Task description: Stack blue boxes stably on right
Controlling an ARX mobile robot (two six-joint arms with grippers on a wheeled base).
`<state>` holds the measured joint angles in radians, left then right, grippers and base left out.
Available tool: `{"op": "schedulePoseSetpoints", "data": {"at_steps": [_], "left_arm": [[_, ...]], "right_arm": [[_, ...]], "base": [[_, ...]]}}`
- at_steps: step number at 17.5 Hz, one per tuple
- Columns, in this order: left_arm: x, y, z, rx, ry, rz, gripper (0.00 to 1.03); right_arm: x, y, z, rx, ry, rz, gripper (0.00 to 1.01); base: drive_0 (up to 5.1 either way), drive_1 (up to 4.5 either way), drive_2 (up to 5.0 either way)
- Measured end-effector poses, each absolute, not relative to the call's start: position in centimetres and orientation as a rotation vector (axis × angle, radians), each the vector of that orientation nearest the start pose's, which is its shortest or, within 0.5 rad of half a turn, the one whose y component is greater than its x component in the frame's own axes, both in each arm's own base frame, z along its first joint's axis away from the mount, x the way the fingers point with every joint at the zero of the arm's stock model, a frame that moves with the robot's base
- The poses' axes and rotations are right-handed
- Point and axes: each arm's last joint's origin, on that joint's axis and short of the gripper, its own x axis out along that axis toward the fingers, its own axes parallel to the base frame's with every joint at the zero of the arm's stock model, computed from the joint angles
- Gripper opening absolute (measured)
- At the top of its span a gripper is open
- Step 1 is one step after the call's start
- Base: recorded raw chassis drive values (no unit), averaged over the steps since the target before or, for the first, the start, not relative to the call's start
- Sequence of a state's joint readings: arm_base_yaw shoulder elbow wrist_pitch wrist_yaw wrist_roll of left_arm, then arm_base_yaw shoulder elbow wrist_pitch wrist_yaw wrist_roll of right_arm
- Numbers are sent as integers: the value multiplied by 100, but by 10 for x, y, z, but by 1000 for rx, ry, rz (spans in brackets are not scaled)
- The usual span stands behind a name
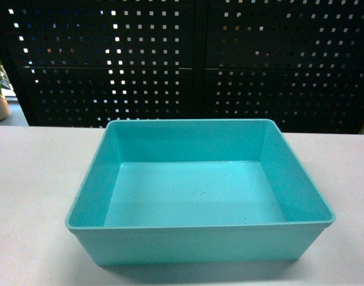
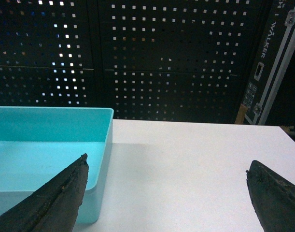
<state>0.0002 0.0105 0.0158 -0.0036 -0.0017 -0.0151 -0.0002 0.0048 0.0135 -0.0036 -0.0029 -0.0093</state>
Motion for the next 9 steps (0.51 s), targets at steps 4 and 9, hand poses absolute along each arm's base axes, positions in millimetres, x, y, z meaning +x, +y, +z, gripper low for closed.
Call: {"op": "schedulePoseSetpoints", "data": {"at_steps": [4, 9], "left_arm": [[97, 0, 168, -15, -2, 2, 98], [98, -1, 165, -53, 59, -69, 98]], "right_arm": [[97, 0, 167, -10, -5, 3, 98], [99, 7, 167, 26, 62, 60, 98]], "base": [[0, 0, 0], [0, 0, 0]]}}
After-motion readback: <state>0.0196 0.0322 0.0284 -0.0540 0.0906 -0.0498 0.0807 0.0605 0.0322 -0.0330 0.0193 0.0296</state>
